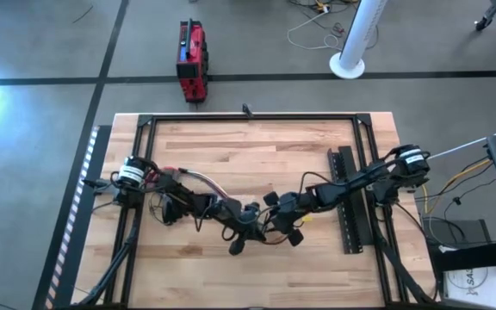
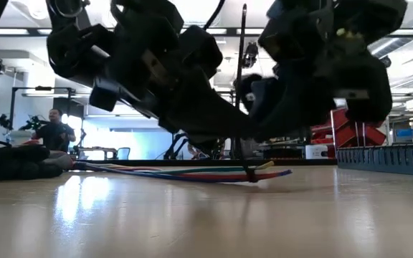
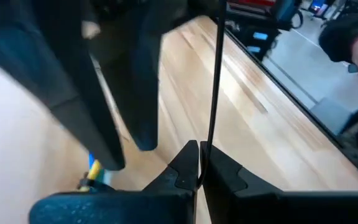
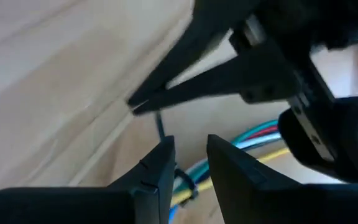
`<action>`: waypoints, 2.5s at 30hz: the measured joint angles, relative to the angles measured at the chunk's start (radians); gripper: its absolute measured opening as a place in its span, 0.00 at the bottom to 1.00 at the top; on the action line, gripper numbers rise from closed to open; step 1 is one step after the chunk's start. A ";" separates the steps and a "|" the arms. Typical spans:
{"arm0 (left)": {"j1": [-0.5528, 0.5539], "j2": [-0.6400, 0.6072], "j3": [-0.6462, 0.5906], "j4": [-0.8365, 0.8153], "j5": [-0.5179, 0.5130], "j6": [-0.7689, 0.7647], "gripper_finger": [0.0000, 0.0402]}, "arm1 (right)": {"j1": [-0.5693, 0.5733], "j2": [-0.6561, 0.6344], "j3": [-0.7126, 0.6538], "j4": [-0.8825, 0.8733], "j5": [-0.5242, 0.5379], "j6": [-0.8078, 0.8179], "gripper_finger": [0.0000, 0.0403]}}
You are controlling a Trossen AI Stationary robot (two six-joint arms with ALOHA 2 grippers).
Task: Ziptie cables
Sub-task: Wrap the colored cable wires with the black zip tie
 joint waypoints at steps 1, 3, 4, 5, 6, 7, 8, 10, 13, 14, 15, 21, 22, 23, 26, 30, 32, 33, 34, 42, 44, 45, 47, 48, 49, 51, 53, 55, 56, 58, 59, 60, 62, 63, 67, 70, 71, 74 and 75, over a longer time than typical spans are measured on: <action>-0.008 0.000 0.000 0.000 0.000 -0.006 0.00 | -0.005 0.017 0.000 0.016 -0.026 -0.002 0.19; -0.023 0.000 0.000 0.000 0.000 -0.013 0.00 | -0.008 0.061 0.006 0.061 -0.070 0.000 0.18; -0.030 0.000 0.000 -0.002 -0.002 -0.014 0.00 | -0.008 0.083 0.011 0.064 -0.082 0.003 0.17; -0.035 0.000 0.000 -0.005 -0.005 -0.015 0.00 | -0.007 0.102 0.017 0.059 -0.085 0.008 0.16; -0.038 0.000 0.000 -0.008 -0.006 -0.016 0.00 | -0.006 0.121 0.022 0.053 -0.086 0.013 0.16; -0.041 0.000 0.000 -0.010 -0.007 -0.016 0.00 | -0.004 0.138 0.029 0.056 -0.091 0.020 0.15; -0.043 0.000 0.000 -0.016 -0.009 -0.017 0.00 | -0.002 0.151 0.038 0.061 -0.093 0.030 0.14; -0.045 0.000 0.000 -0.021 -0.022 -0.029 0.00 | 0.001 0.167 0.052 0.062 -0.092 0.041 0.12; -0.047 0.000 0.000 -0.043 -0.026 -0.040 0.00 | 0.002 0.183 0.066 0.055 -0.091 0.051 0.11; -0.047 0.000 0.000 -0.049 -0.026 -0.043 0.00 | 0.002 0.183 0.067 0.045 -0.090 0.052 0.10; -0.047 0.000 0.000 -0.056 -0.026 -0.048 0.00 | 0.002 0.182 0.069 0.034 -0.089 0.056 0.09; -0.049 -0.027 0.000 -0.133 -0.027 -0.058 0.00 | 0.002 0.181 0.071 0.005 -0.085 0.059 0.08; -0.049 -0.032 0.000 -0.138 -0.027 -0.059 0.01 | 0.002 0.181 0.071 0.005 -0.085 0.059 0.08; -0.049 -0.039 0.000 -0.145 -0.027 -0.062 0.02 | 0.002 0.181 0.071 0.004 -0.085 0.059 0.08; -0.056 -0.066 0.000 -0.190 -0.028 -0.074 0.07 | 0.002 0.181 0.071 0.002 -0.084 0.060 0.08; -0.081 -0.123 0.000 -0.290 -0.028 -0.127 0.16 | 0.002 0.181 0.071 0.000 -0.083 0.067 0.08; -0.101 -0.151 0.000 -0.332 -0.029 -0.163 0.20 | 0.002 0.181 0.071 -0.001 -0.083 0.068 0.08; -0.113 -0.166 0.000 -0.346 -0.029 -0.185 0.22 | 0.002 0.181 0.071 -0.001 -0.083 0.068 0.08; -0.125 -0.181 0.000 -0.359 -0.029 -0.203 0.24 | 0.002 0.181 0.071 -0.001 -0.081 0.068 0.08; -0.252 -0.311 0.000 -0.521 -0.098 -0.374 0.37 | 0.002 0.181 0.070 -0.003 -0.064 0.072 0.08; -0.288 -0.351 0.000 -0.582 -0.098 -0.468 0.39 | 0.002 0.181 0.070 -0.003 -0.062 0.078 0.08; -0.309 -0.376 0.000 -0.611 -0.099 -0.521 0.39 | 0.002 0.182 0.070 -0.003 -0.062 0.079 0.08; -0.356 -0.429 0.000 -0.670 -0.118 -0.629 0.39 | 0.002 0.182 0.069 -0.004 -0.061 0.080 0.08; -0.382 -0.457 0.000 -0.694 -0.139 -0.673 0.38 | 0.002 0.182 0.069 -0.004 -0.061 0.080 0.08; -0.410 -0.486 0.000 -0.724 -0.171 -0.708 0.37 | 0.002 0.182 0.069 -0.003 -0.061 0.082 0.08; -0.467 -0.544 0.000 -0.784 -0.273 -0.762 0.34 | 0.002 0.182 0.069 -0.003 -0.061 0.083 0.08; -0.523 -0.594 0.002 -0.824 -0.422 -0.766 0.31 | 0.003 0.179 0.069 -0.003 -0.059 0.084 0.08; -0.581 -0.633 0.003 -0.852 -0.613 -0.727 0.27 | 0.003 0.173 0.068 -0.008 -0.055 0.085 0.08; -0.605 -0.644 0.002 -0.855 -0.702 -0.697 0.25 | 0.003 0.168 0.068 -0.013 -0.053 0.085 0.08; -0.637 -0.653 0.002 -0.848 -0.856 -0.615 0.22 | 0.002 0.154 0.066 -0.022 -0.047 0.086 0.08; -0.650 -0.653 0.002 -0.841 -0.931 -0.567 0.21 | 0.002 0.148 0.066 -0.025 -0.046 0.086 0.08; -0.657 -0.650 0.002 -0.834 -0.994 -0.526 0.19 | 0.002 0.141 0.066 -0.028 -0.043 0.086 0.08; -0.656 -0.628 0.002 -0.817 -1.098 -0.469 0.17 | 0.002 0.129 0.065 -0.030 -0.039 0.086 0.08; -0.651 -0.613 0.002 -0.817 -1.132 -0.454 0.16 | 0.002 0.125 0.065 -0.026 -0.038 0.087 0.08; -0.590 -0.531 0.000 -0.763 -1.170 -0.437 0.15 | 0.009 0.122 0.065 -0.018 -0.038 0.096 0.08; -0.538 -0.457 0.000 -0.625 -1.145 -0.351 0.15 | 0.015 0.122 0.066 -0.012 -0.039 0.105 0.08; -0.520 -0.431 0.000 -0.571 -1.126 -0.313 0.15 | 0.018 0.120 0.066 -0.013 -0.039 0.107 0.08; -0.469 -0.356 0.000 -0.414 -1.021 -0.225 0.15 | 0.025 0.089 0.066 -0.038 -0.031 0.108 0.08; -0.455 -0.332 0.000 -0.368 -0.982 -0.215 0.15 | 0.027 0.074 0.067 -0.054 -0.019 0.106 0.08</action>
